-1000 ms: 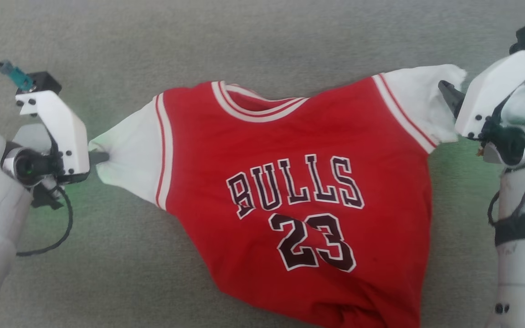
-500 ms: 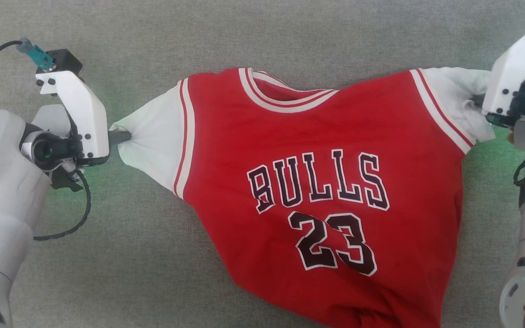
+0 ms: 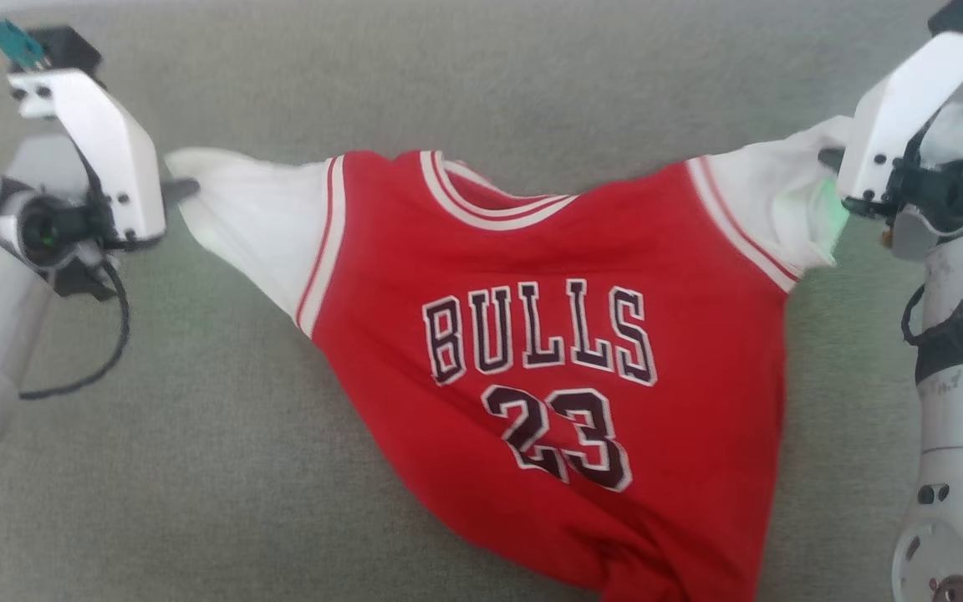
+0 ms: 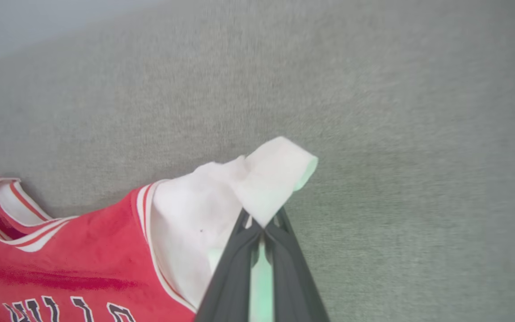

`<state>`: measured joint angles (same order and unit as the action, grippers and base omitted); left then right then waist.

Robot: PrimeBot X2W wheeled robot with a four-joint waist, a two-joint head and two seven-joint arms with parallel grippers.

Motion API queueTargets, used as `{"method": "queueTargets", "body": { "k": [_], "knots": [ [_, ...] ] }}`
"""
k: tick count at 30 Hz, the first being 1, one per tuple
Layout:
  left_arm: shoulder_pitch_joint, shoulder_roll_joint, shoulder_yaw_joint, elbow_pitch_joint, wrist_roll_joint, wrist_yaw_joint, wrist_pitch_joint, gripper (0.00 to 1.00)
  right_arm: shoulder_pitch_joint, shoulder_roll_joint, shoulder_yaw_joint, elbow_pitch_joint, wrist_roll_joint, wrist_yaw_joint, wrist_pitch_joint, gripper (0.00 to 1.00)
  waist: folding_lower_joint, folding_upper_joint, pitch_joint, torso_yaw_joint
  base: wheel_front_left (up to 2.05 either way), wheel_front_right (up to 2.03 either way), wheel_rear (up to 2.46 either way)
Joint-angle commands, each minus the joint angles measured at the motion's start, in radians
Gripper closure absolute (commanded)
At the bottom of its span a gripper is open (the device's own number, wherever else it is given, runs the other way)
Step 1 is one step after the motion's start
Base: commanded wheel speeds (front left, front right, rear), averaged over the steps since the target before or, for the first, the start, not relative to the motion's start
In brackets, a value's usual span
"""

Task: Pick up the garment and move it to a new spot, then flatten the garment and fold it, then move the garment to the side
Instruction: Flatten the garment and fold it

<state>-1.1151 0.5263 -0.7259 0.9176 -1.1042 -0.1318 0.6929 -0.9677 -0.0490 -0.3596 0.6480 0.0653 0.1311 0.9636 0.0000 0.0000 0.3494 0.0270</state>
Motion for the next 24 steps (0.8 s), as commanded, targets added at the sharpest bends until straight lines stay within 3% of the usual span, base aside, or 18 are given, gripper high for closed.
{"method": "queueTargets", "body": {
  "k": [1, 13, 24],
  "knots": [
    [-0.015, 0.007, 0.0, -0.002, 0.009, 0.004, -0.005, 1.0, 0.005, -0.002, 0.008, -0.018, 0.01, -0.001, -0.004, 1.0, 0.0, 0.0, -0.038, -0.022, 0.0, 0.0, 0.0],
    [-0.154, 0.066, 0.016, -0.067, 0.041, 0.075, 0.01, 1.0, -0.035, -0.028, 0.15, -0.258, 0.19, -0.001, 0.003, 1.0, 0.0, 0.0, -0.227, -0.096, 0.0, 0.0, 0.0],
    [-0.21, 0.1, 0.03, -0.164, 0.053, 0.165, 0.048, 1.0, -0.14, -0.036, 0.203, -0.243, 0.218, -0.001, -0.005, 1.0, 0.0, 0.0, -0.312, -0.121, 0.0, 0.0, 0.0]
  ]
}}
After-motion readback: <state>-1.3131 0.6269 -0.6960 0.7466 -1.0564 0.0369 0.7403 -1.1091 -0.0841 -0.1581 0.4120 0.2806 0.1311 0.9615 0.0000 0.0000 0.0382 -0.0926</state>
